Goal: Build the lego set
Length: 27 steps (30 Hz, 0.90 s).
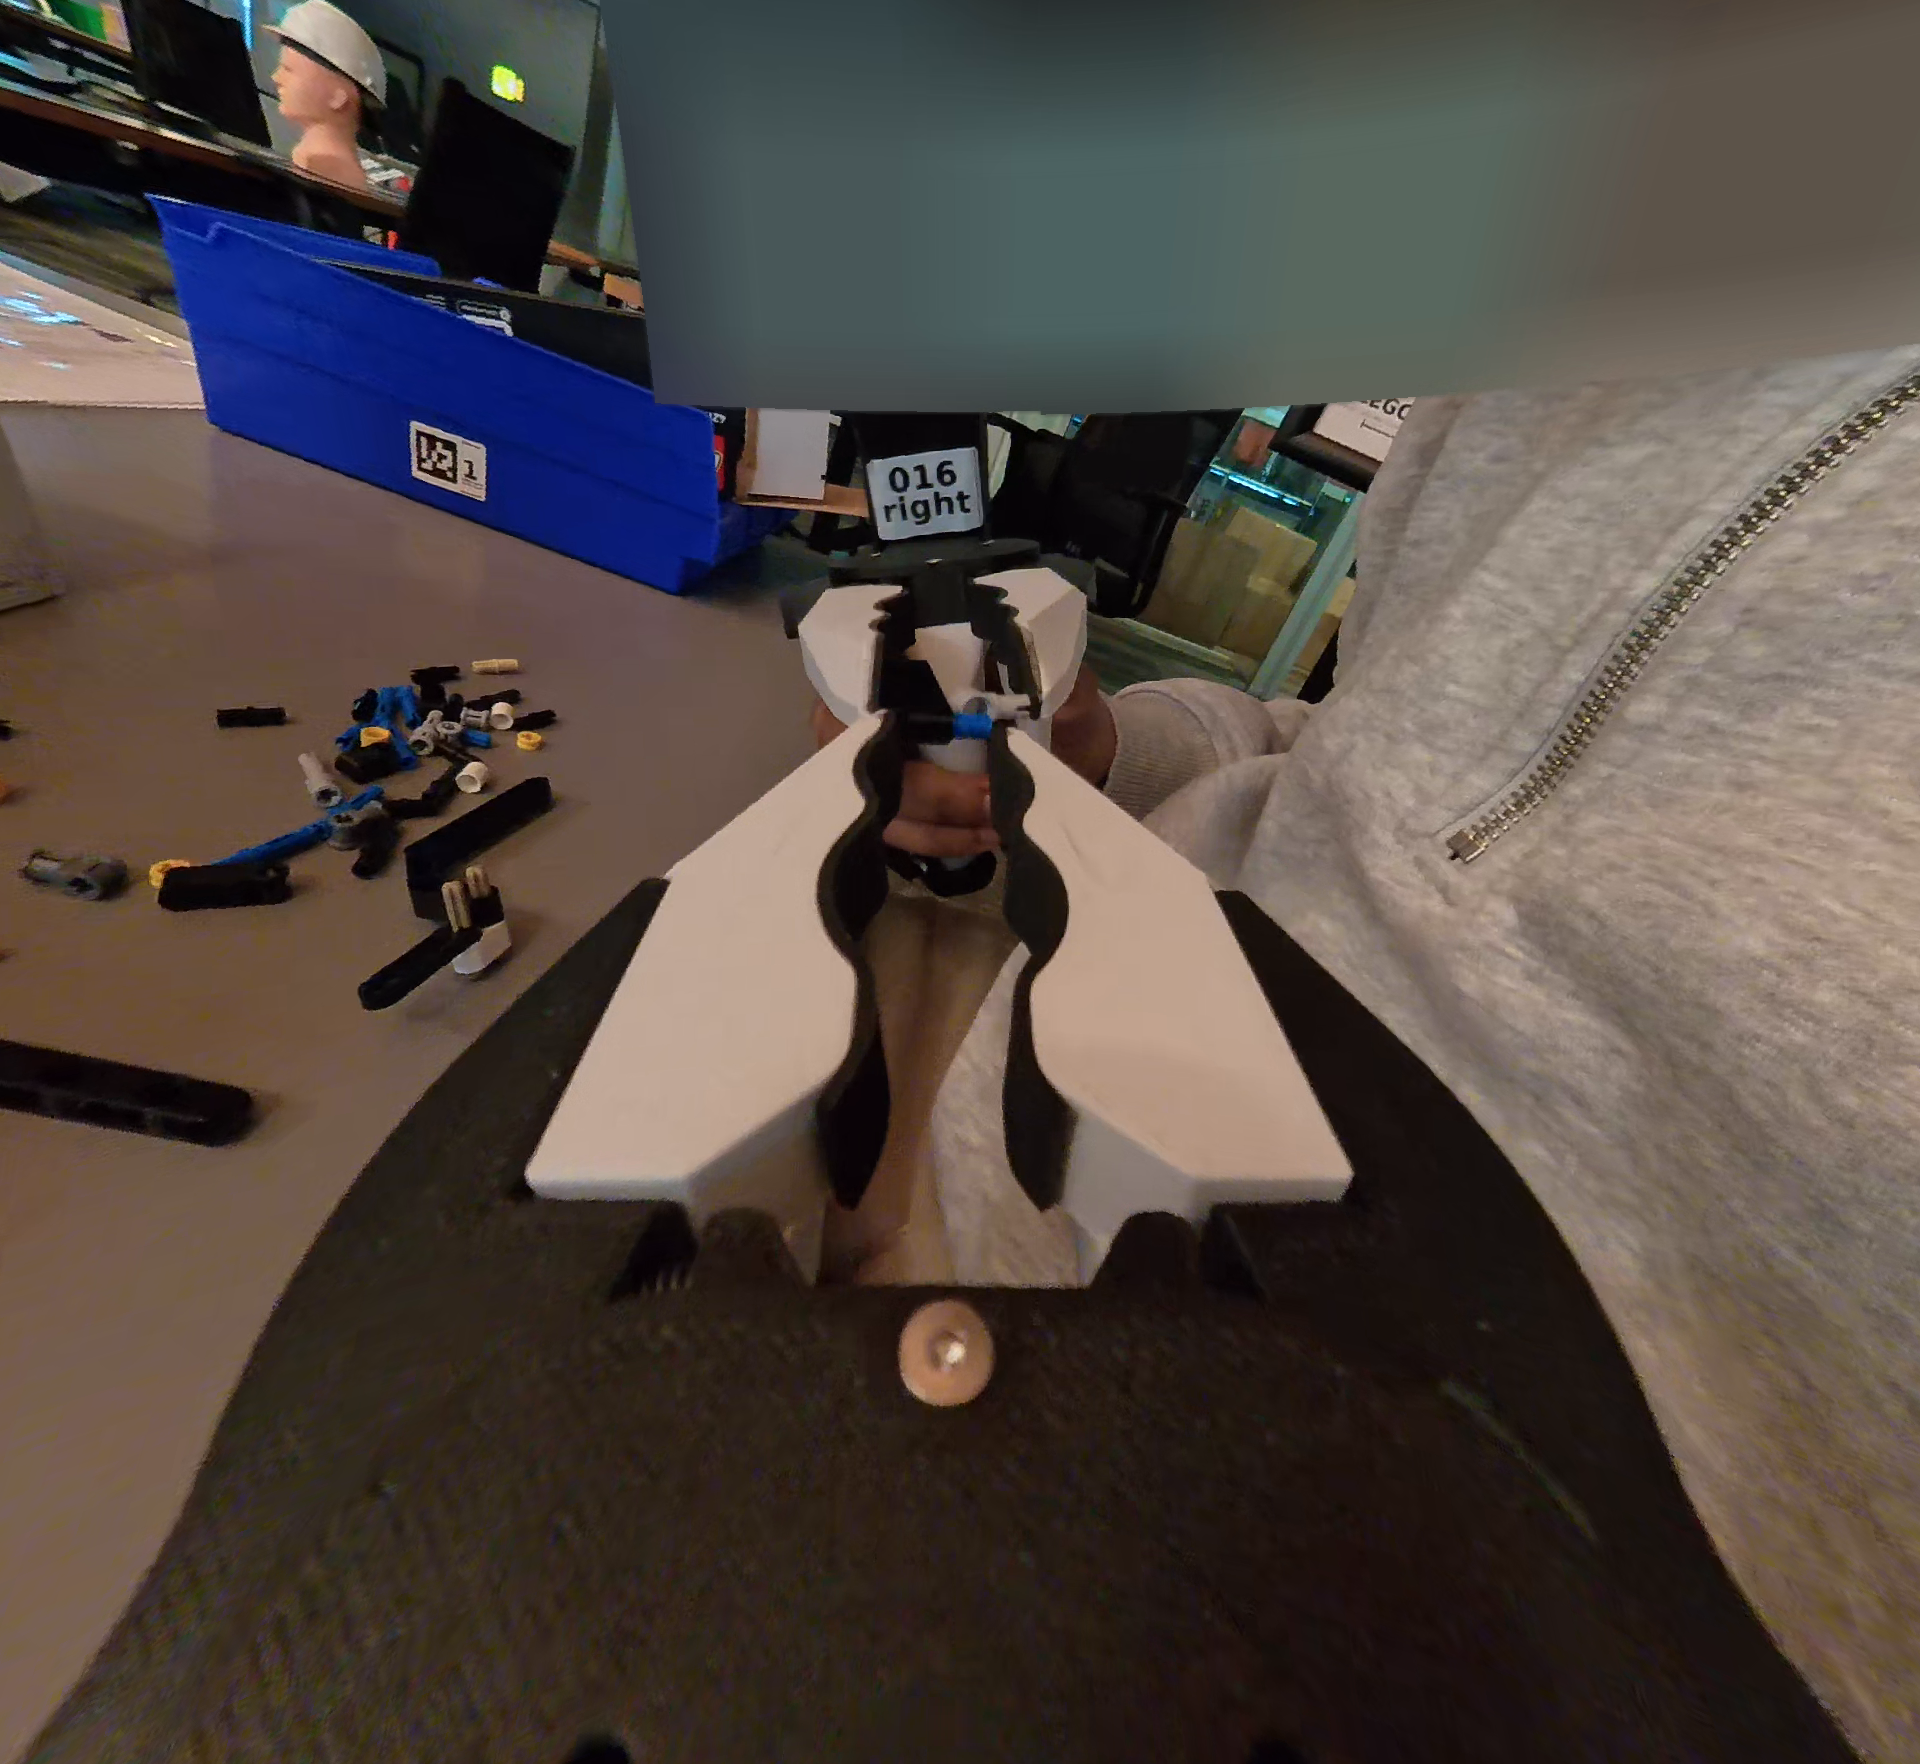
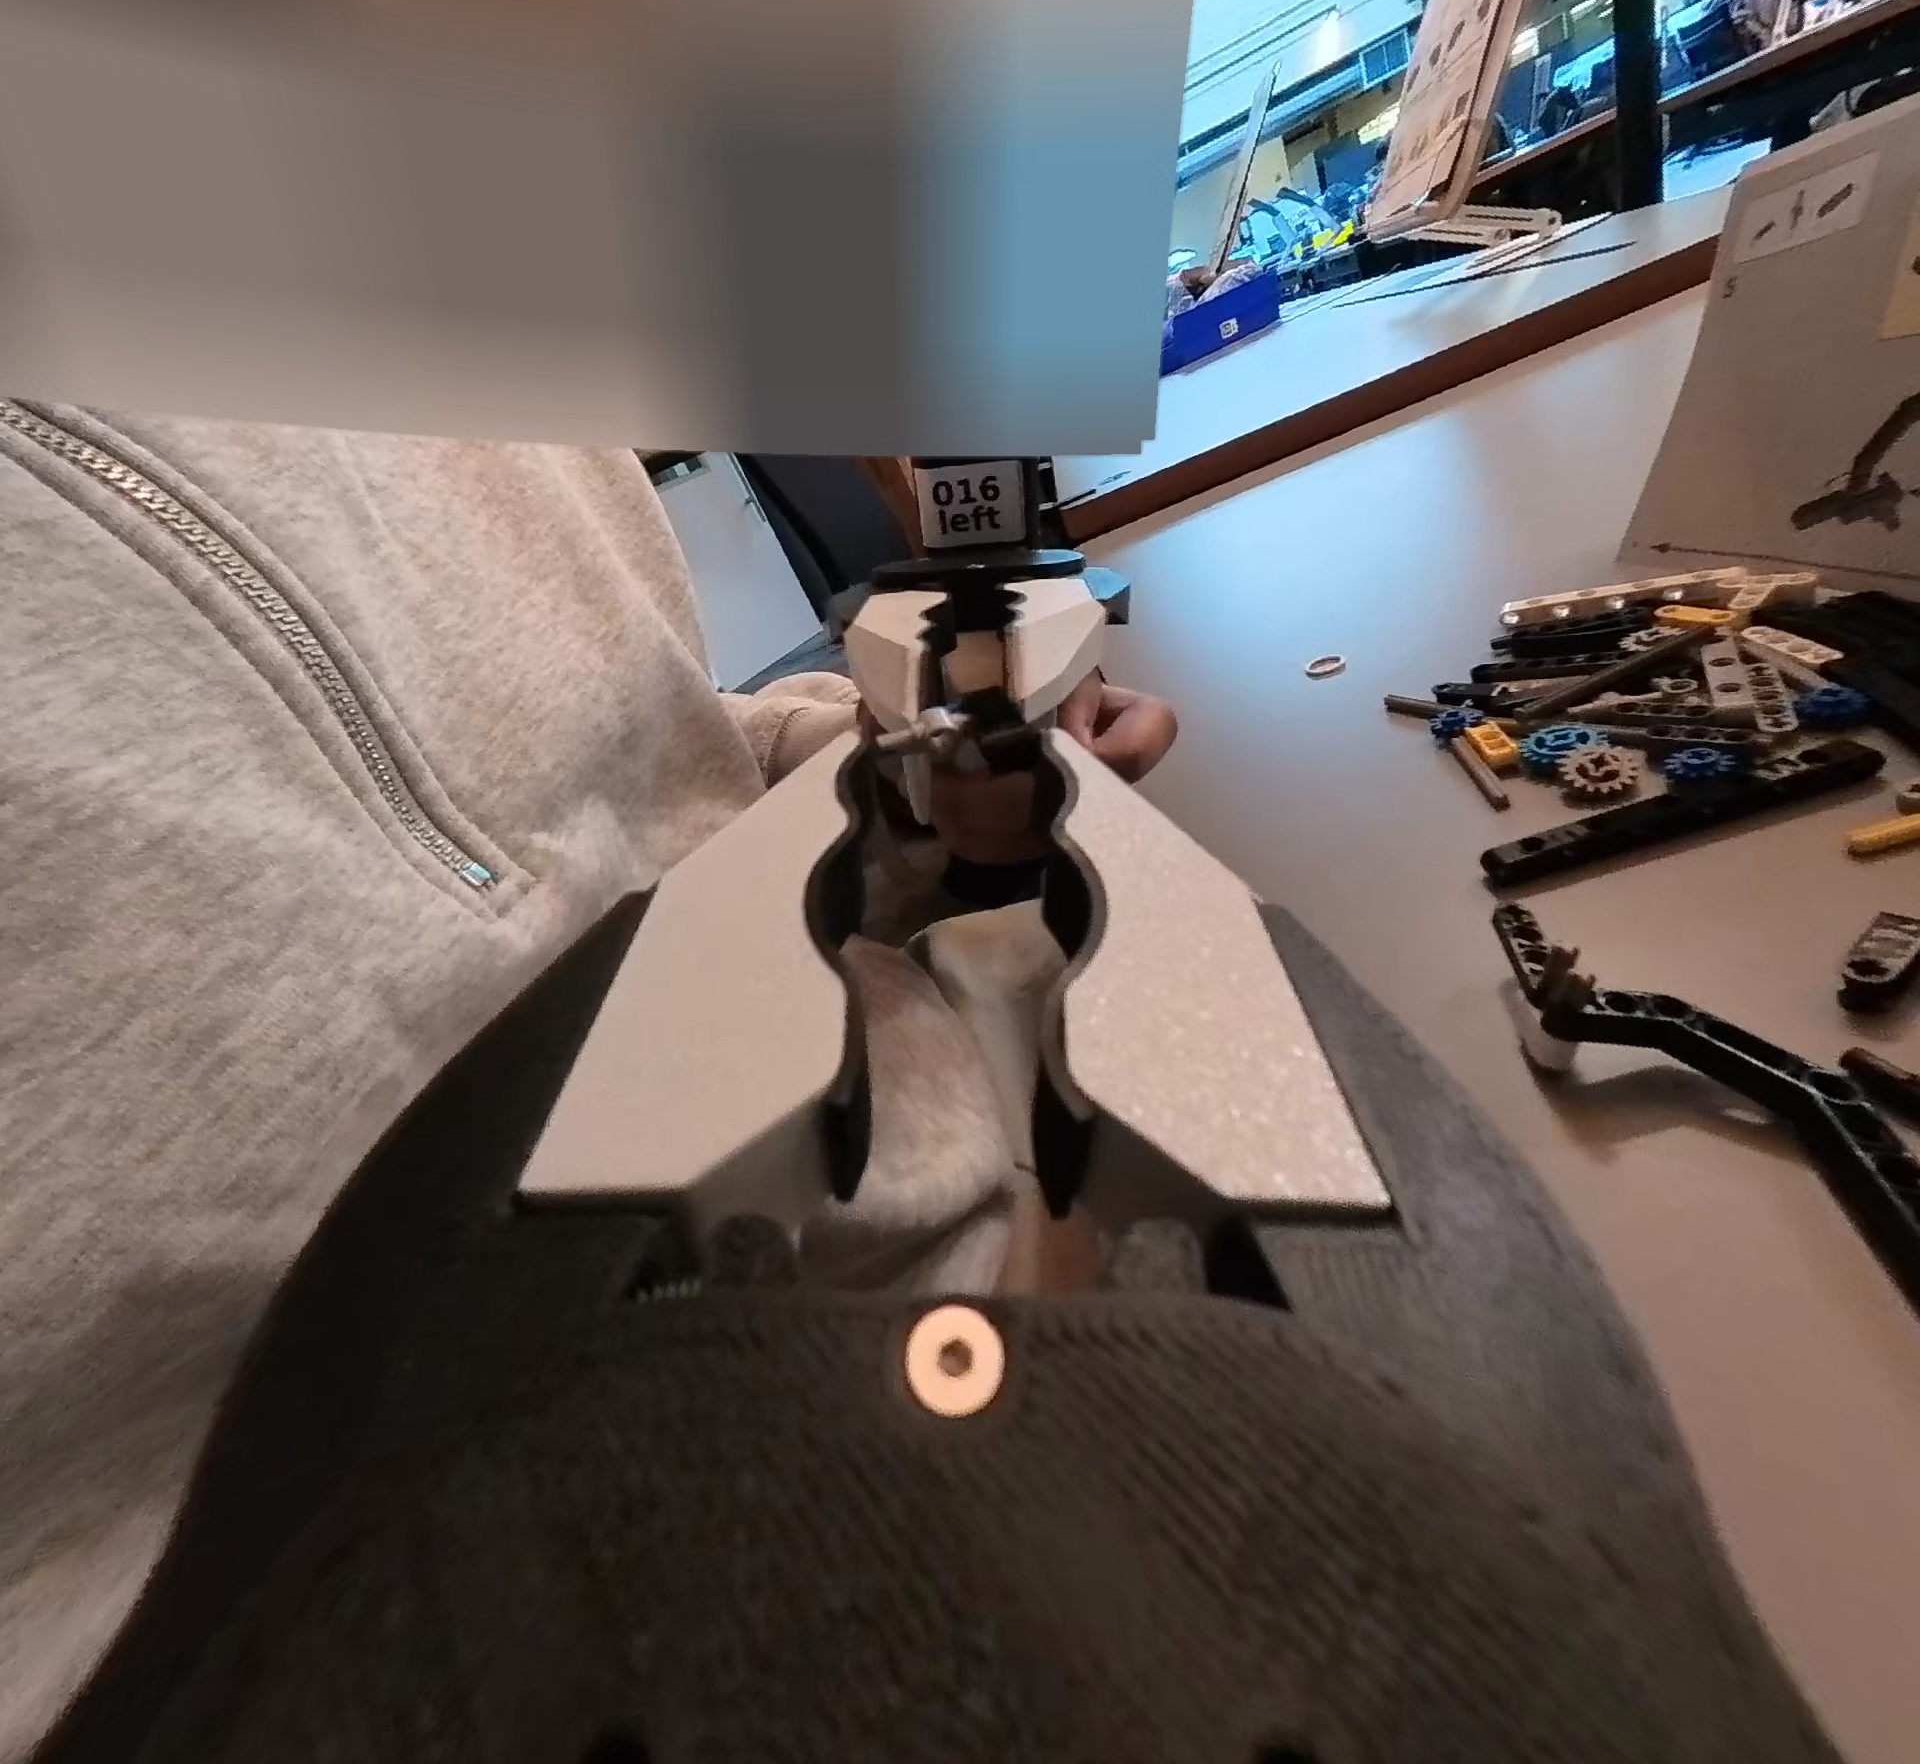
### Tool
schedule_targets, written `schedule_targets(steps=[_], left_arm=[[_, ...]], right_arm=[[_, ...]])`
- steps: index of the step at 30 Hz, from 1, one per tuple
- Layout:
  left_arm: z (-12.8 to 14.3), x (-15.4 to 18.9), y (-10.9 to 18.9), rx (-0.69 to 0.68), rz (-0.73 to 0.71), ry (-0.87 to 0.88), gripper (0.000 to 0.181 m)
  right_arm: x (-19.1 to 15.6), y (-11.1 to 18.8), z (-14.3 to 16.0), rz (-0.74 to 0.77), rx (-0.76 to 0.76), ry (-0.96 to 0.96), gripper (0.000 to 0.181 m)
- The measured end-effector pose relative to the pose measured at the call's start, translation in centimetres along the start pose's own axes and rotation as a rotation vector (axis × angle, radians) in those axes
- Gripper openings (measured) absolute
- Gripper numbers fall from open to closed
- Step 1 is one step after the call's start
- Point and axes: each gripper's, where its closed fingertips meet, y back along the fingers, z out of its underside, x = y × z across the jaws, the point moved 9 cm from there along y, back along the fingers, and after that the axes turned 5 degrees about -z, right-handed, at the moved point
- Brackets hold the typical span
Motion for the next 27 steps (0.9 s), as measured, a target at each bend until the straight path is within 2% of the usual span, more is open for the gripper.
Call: schedule_targets(steps=[4, 8, 14, 27], left_arm=[[0.0, 0.01, -0.02, -0.007, -0.014, -0.02, 0.014], [-0.04, 0.05, -0.03, -0.01, -0.022, -0.028, 0.013], [-0.15, 0.05, 0.06, 0.004, -0.016, -0.014, 0.013], [-0.17, 0.26, -0.01, 0.0, -0.01, -0.016, 0.013]], right_arm=[[0.06, -0.01, -0.21, 0.065, 0.01, 0.066, 0.041], [0.01, -0.13, 0.03, 0.054, -0.033, 0.08, 0.039], [0.06, 0.05, -0.2, 0.018, 0.012, 0.04, 0.035], [0.0, -0.18, -0.05, -0.009, 0.006, 0.019, 0.027]])
